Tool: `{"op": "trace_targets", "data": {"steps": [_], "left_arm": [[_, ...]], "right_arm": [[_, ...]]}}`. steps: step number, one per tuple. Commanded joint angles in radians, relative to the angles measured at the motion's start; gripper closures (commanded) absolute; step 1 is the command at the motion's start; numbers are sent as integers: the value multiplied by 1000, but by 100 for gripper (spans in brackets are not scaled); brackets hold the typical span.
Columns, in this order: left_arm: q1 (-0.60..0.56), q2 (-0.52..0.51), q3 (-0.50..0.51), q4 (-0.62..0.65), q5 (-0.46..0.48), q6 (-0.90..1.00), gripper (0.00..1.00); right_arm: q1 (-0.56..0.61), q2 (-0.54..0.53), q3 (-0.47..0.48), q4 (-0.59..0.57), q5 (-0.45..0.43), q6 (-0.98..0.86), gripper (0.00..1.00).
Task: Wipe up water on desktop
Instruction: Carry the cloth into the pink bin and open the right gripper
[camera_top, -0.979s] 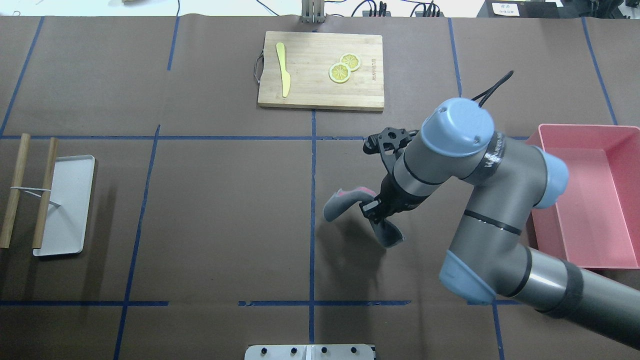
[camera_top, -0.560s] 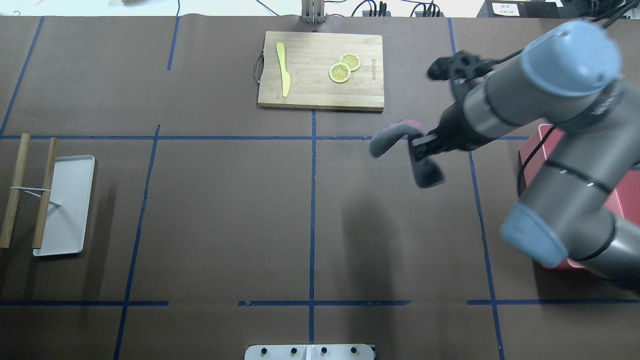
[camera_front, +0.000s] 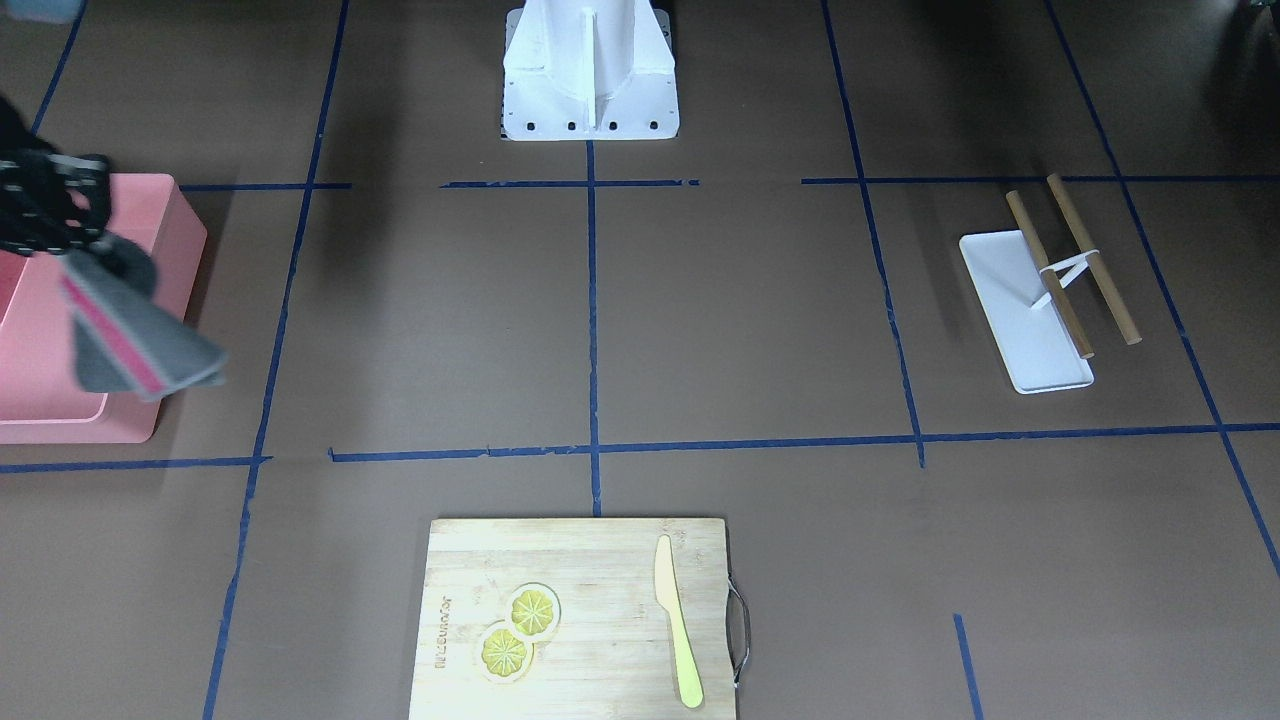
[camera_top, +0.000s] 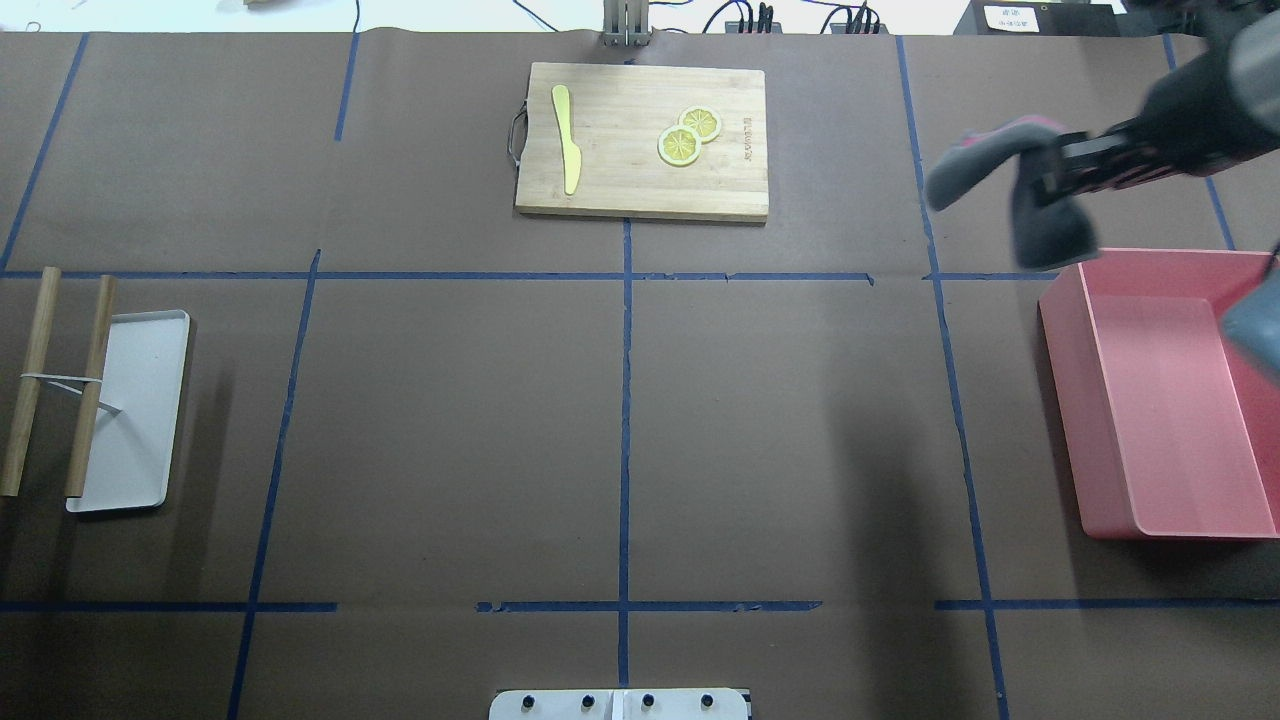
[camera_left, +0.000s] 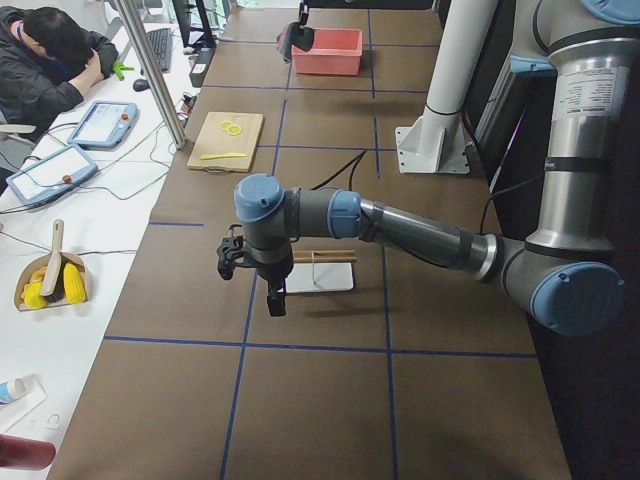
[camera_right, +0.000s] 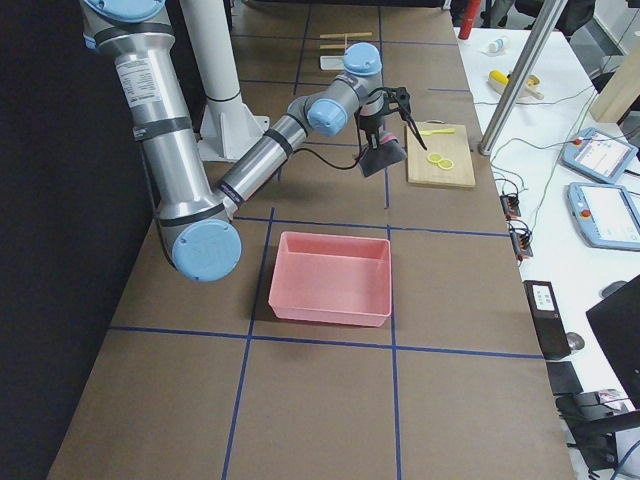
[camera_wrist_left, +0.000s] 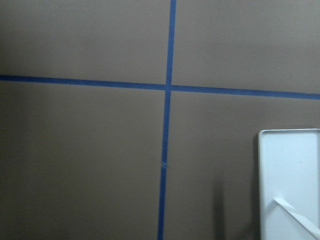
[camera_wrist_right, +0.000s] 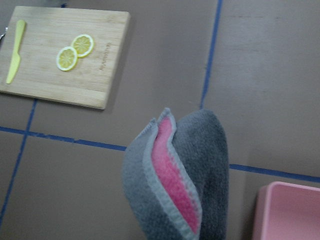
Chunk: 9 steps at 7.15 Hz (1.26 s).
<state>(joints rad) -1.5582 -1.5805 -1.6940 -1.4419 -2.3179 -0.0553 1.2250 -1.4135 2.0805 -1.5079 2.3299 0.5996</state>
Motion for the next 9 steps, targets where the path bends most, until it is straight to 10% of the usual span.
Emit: {"op": "trace_targets", "data": {"steps": [1, 5, 6, 7, 9], "left_arm": [[-2, 4, 97, -123, 0, 3, 0], [-2, 2, 103, -126, -1, 3, 0], [-2, 2, 103, -126, -1, 3, 0], [-2, 2, 103, -126, -1, 3, 0], [-2, 2, 103, -127, 0, 3, 0]], "right_arm": [[148, -243, -8, 2, 74, -272, 98], [67, -378, -65, 0, 27, -308, 91], [62, -377, -77, 0, 20, -311, 74], [57, -372, -82, 2, 20, -314, 20], [57, -367, -82, 6, 23, -316, 0]]}}
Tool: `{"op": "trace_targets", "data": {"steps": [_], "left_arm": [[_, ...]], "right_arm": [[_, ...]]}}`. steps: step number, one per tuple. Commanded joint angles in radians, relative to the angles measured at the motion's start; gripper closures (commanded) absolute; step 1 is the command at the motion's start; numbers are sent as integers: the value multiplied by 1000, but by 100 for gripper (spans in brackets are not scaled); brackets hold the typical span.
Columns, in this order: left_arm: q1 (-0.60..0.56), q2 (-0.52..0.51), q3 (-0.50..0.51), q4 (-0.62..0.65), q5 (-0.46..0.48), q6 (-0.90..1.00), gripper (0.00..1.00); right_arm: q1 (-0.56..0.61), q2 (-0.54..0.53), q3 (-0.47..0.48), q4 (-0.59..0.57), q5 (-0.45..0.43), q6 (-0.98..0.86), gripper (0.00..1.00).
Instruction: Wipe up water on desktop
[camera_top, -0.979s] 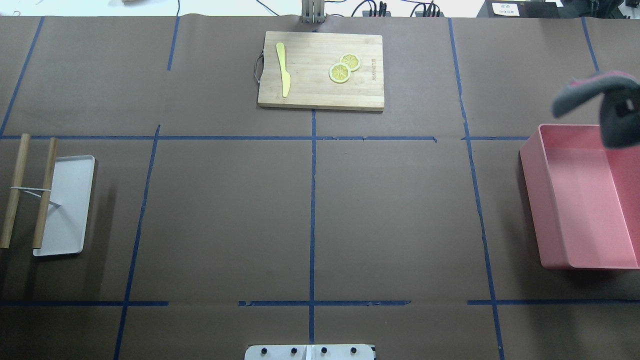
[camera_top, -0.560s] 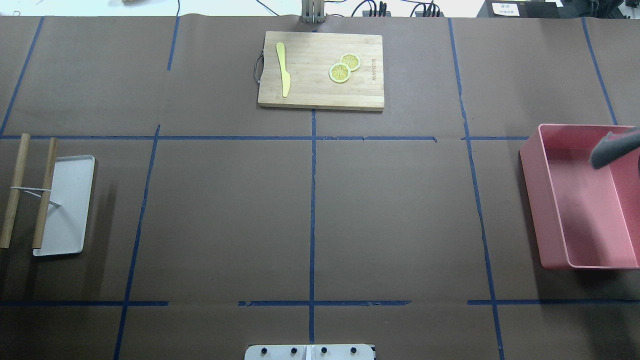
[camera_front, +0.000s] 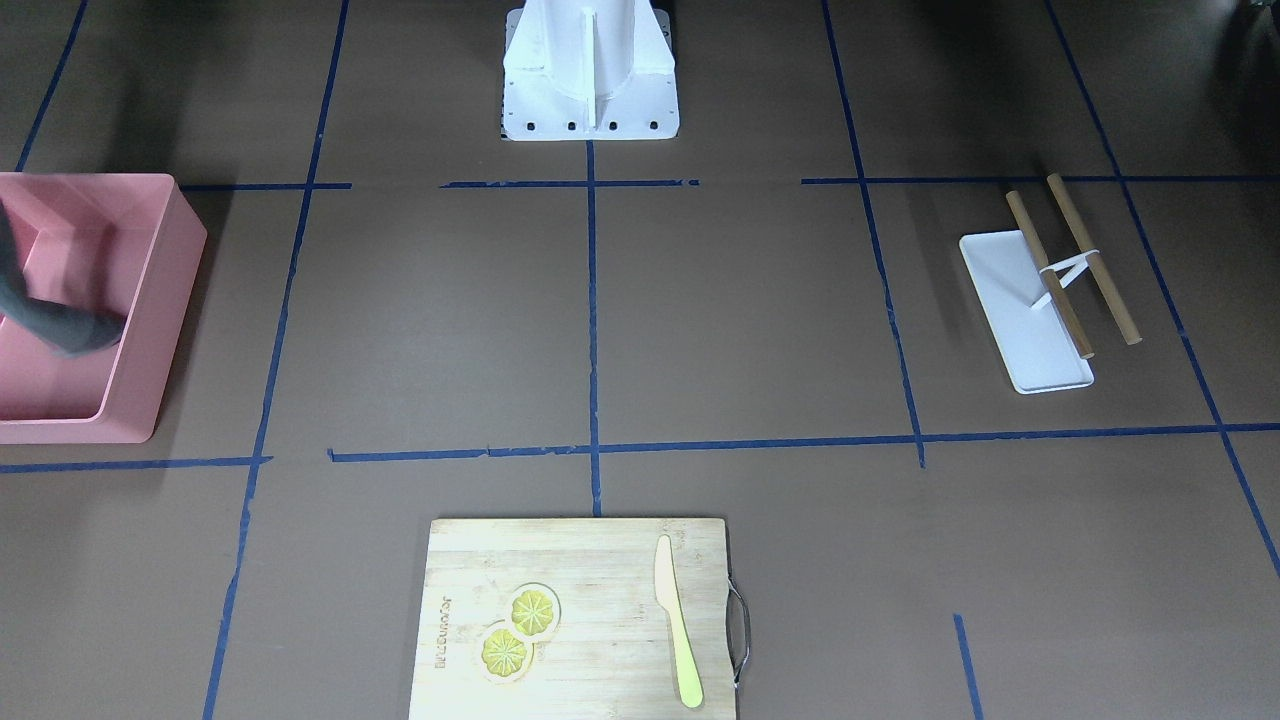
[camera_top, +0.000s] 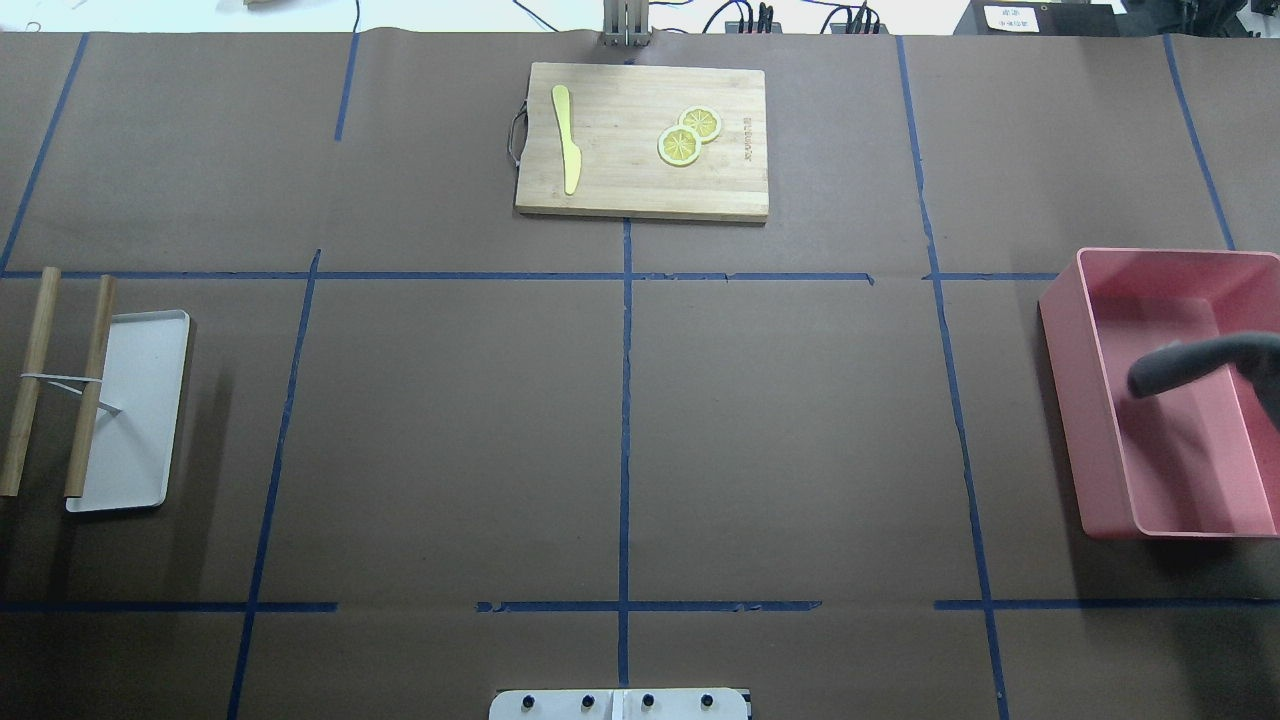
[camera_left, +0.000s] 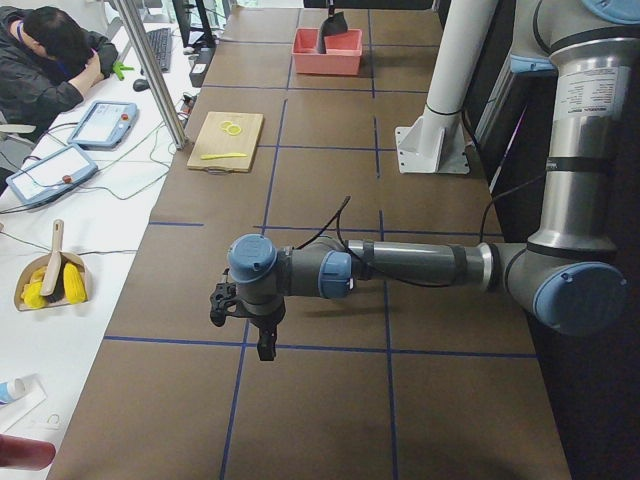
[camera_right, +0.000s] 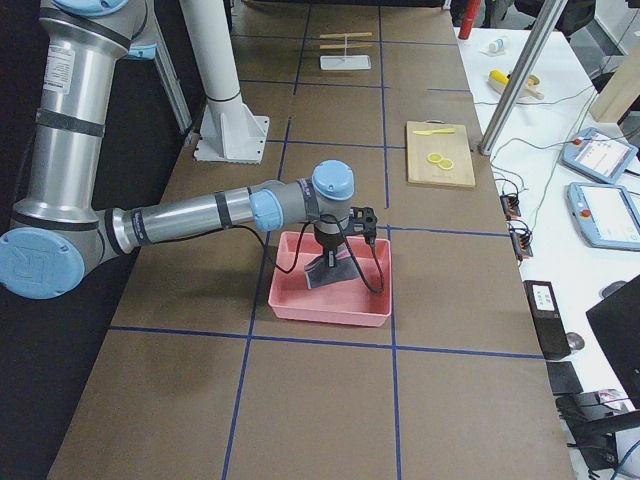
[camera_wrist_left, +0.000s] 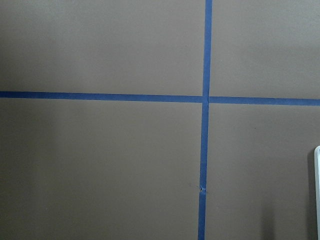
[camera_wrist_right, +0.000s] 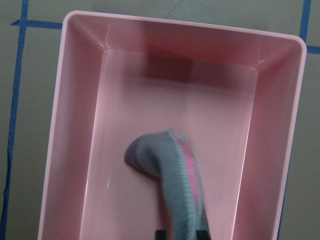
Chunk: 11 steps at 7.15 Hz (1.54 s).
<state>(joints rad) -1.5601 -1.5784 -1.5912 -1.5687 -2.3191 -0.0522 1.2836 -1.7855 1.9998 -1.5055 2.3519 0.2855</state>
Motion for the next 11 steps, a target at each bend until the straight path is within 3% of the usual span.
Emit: {"op": "trace_targets", "data": {"steps": [1, 3, 5, 8, 11], "left_arm": [[0, 0, 2, 1, 1, 0, 0], [2, -2, 11, 1, 1, 0, 0], [3, -21, 34, 6, 1, -1, 0], [3, -22, 39, 10, 1, -1, 0], [3, -15, 62, 4, 1, 0, 0]], "right_arm": [[0, 12, -6, 2, 4, -2, 0], [84, 52, -59, -2, -39, -92, 0], [217, 118, -242, 1, -13, -321, 0], [386, 121, -465, 11, 53, -466, 0], [402, 153, -455, 24, 52, -421, 0]]}}
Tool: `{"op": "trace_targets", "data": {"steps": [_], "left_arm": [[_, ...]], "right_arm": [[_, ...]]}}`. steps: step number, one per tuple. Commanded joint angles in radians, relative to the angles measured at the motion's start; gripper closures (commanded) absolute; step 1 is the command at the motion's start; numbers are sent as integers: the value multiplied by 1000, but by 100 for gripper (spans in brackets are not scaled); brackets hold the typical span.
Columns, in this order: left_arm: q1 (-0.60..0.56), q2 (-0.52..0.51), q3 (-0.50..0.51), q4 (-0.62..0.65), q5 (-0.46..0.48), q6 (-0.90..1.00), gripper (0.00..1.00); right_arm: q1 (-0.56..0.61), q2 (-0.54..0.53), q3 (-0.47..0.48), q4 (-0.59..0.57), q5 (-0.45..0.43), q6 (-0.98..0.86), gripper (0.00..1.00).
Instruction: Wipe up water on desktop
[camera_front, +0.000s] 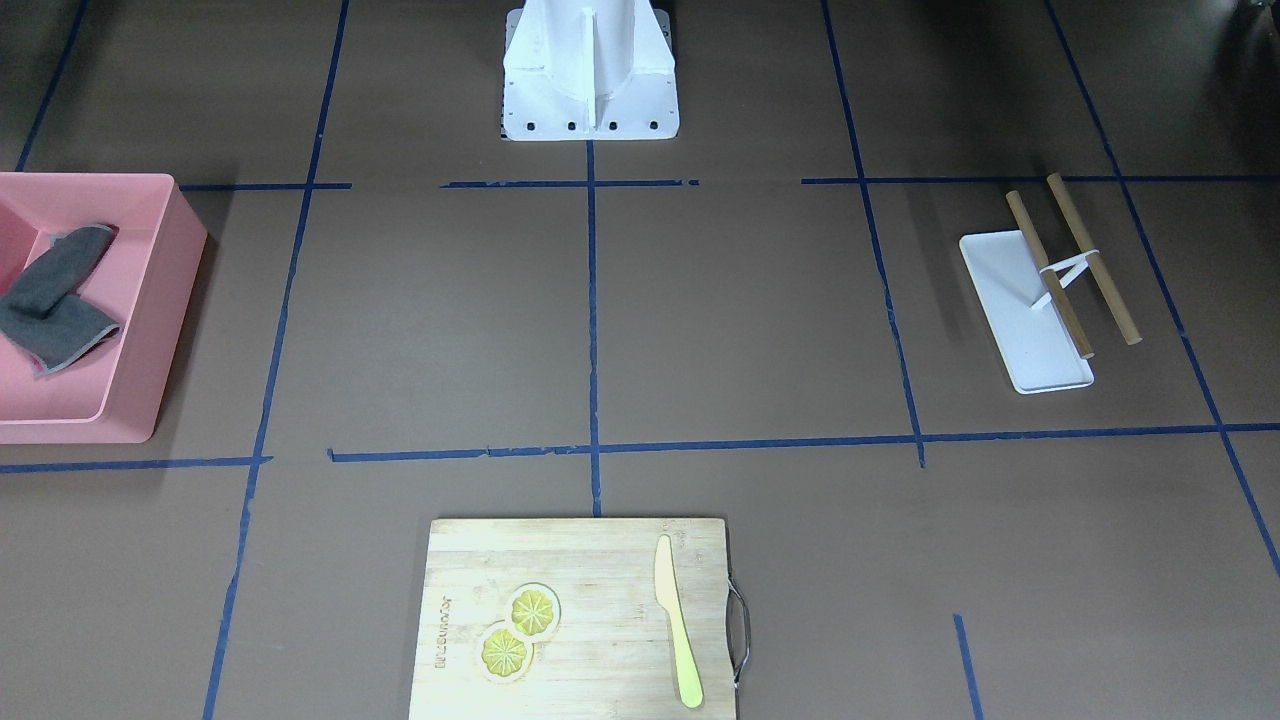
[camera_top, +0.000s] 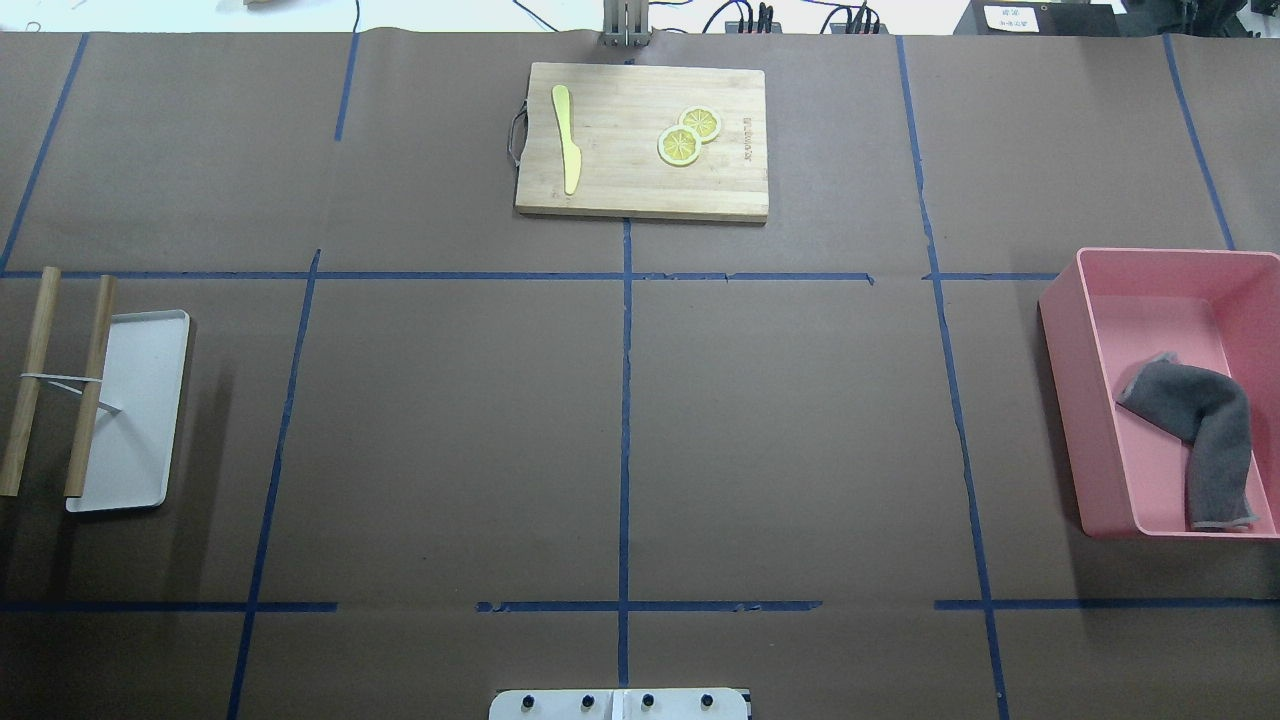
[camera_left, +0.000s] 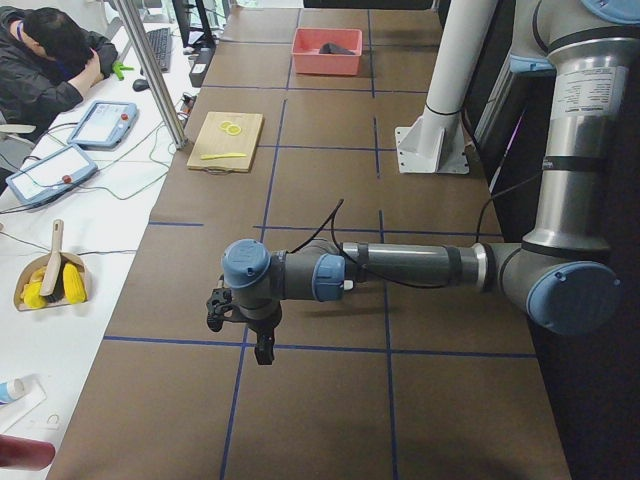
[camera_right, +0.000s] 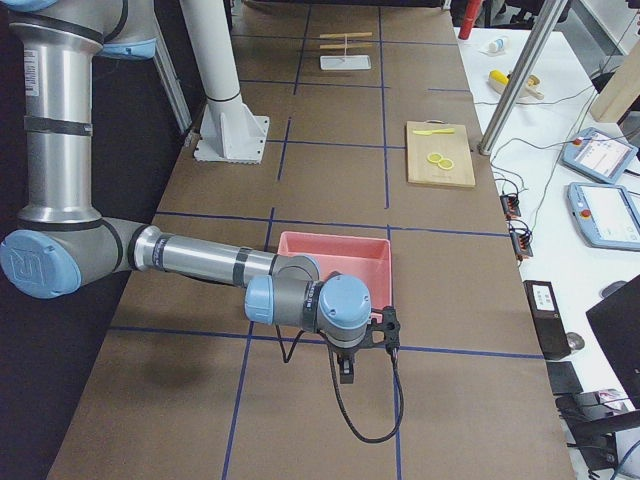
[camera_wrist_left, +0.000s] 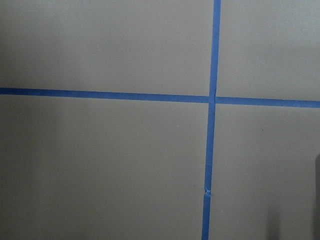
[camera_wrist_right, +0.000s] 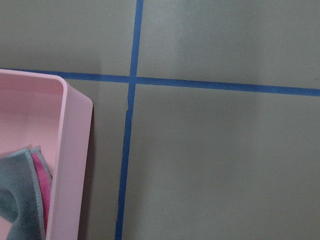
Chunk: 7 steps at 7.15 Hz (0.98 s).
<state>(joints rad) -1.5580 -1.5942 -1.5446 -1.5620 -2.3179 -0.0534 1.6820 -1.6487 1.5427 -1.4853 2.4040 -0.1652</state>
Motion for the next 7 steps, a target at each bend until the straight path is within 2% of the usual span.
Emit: {"op": "trace_targets", "data": {"steps": [1, 3, 7], "left_arm": [[1, -4, 17, -1, 0, 0, 0], [1, -4, 18, -3, 0, 0, 0], [1, -9, 17, 5, -2, -2, 0]], "right_arm": [[4, 20, 19, 8, 3, 206, 0], [-71, 18, 79, 8, 1, 273, 0], [-113, 20, 79, 8, -39, 260, 0]]}}
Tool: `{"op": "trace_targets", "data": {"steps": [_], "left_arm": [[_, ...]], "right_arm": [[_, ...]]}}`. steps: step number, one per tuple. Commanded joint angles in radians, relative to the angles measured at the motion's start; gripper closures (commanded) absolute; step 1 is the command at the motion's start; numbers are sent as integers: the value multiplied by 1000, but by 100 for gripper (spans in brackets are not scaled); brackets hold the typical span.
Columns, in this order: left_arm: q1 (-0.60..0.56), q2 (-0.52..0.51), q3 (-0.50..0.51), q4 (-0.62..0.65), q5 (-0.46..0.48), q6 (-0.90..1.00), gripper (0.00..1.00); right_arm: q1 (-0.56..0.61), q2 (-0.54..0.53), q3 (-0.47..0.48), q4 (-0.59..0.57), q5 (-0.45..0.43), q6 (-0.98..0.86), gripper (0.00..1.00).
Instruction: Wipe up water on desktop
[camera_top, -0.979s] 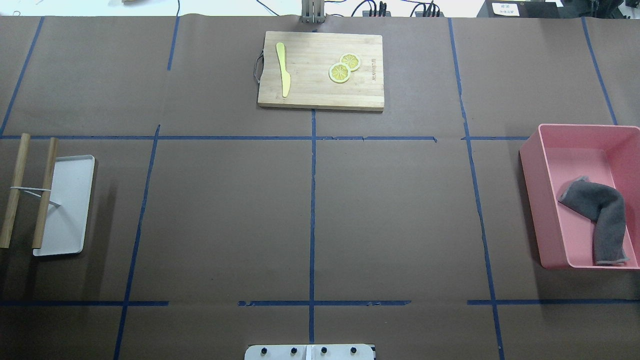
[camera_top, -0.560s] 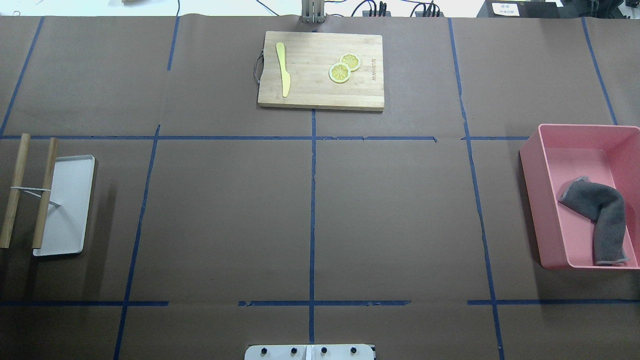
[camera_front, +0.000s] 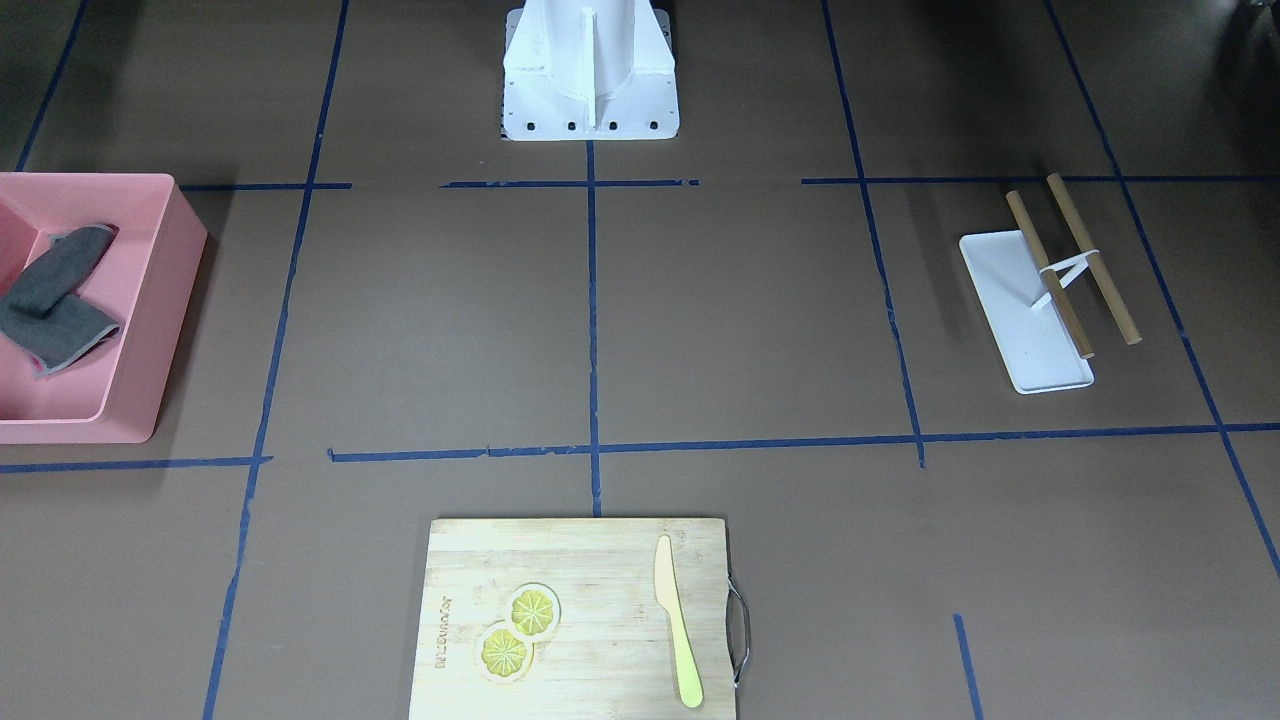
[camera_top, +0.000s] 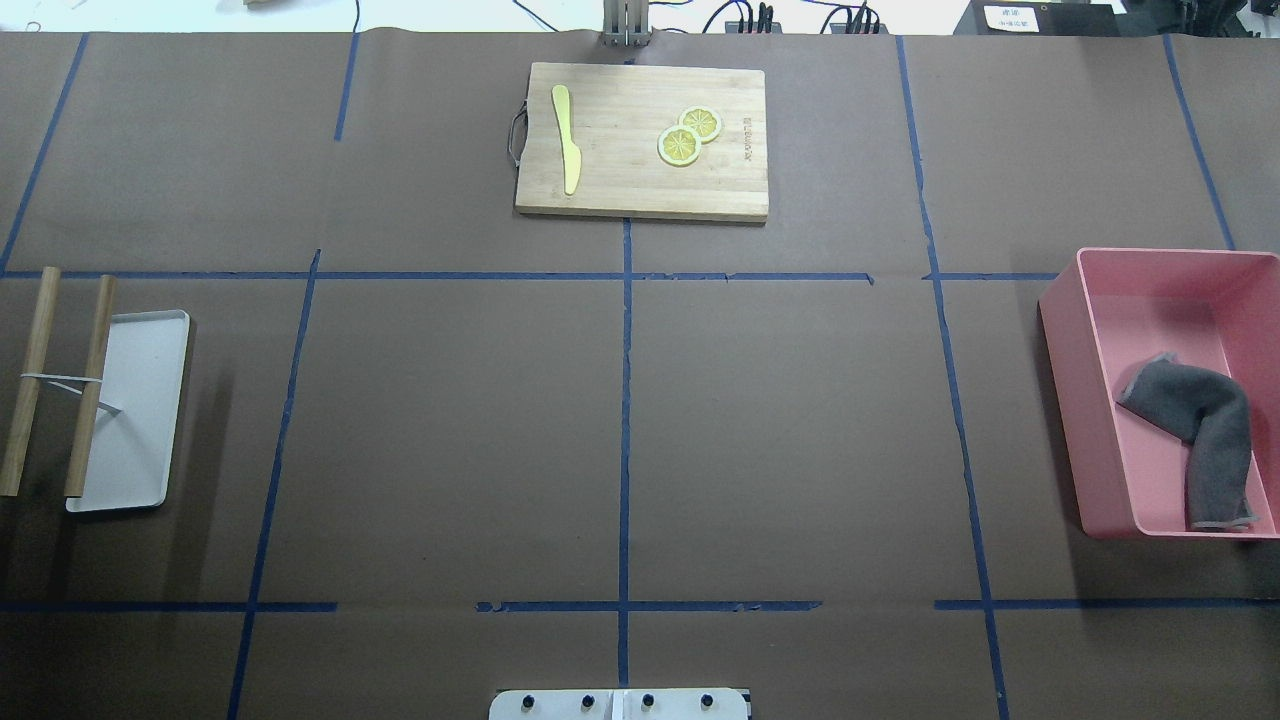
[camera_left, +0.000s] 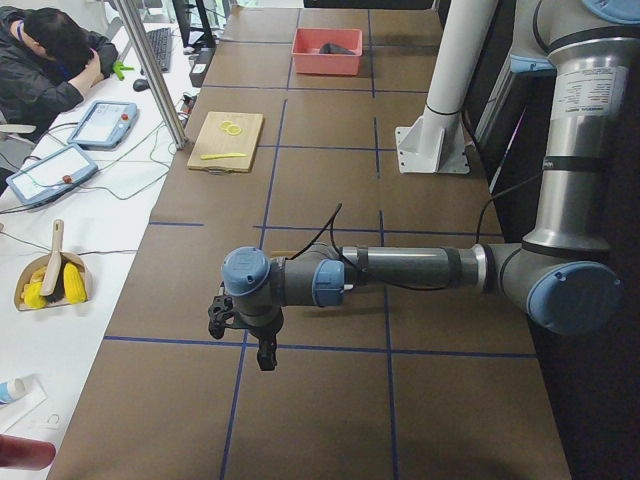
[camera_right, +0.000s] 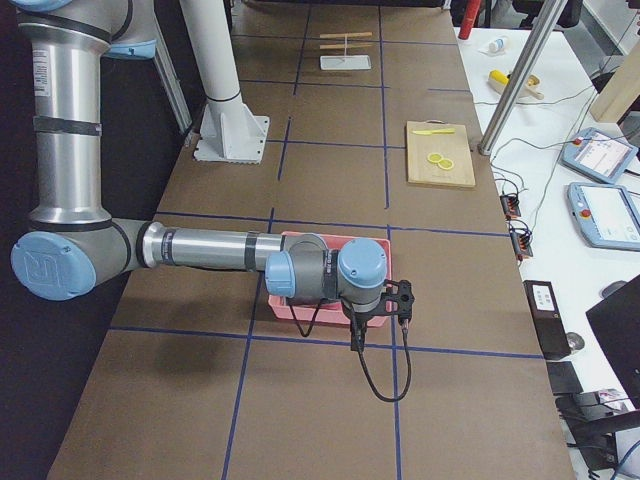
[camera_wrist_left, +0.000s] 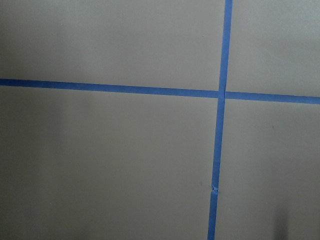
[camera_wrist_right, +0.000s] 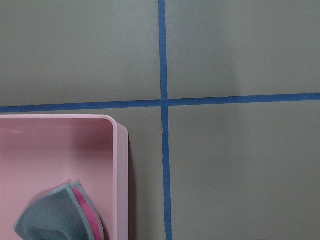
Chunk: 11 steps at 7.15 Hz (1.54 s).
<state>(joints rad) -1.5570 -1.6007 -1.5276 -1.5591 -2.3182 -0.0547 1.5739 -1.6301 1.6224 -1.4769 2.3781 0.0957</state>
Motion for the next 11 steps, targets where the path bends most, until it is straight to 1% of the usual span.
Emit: {"op": "trace_targets", "data": {"steps": [1, 2, 3, 4, 5, 6, 8, 11], "left_arm": [[0, -2, -5, 4, -19, -4, 0], [-3, 16, -2, -7, -45, 4, 0], [-6, 54, -11, -10, -49, 72, 0], [-12, 58, -13, -10, -81, 103, 0], [-12, 58, -14, -10, -89, 104, 0], [-15, 55, -23, -7, -89, 102, 0], [-73, 39, -34, 5, -86, 102, 0], [-77, 41, -39, 5, -86, 102, 0]], "right_arm": [[-5, 0, -2, 0, -13, -1, 0], [-5, 0, 1, 0, -13, 1, 0], [-5, 1, 1, 1, -11, 1, 0], [-5, 1, 2, 1, -11, 1, 0], [-5, 1, 2, 1, -11, 1, 0], [-5, 1, 2, 1, -11, 1, 0], [-5, 1, 2, 1, -11, 1, 0], [-5, 1, 2, 1, -11, 3, 0]]}}
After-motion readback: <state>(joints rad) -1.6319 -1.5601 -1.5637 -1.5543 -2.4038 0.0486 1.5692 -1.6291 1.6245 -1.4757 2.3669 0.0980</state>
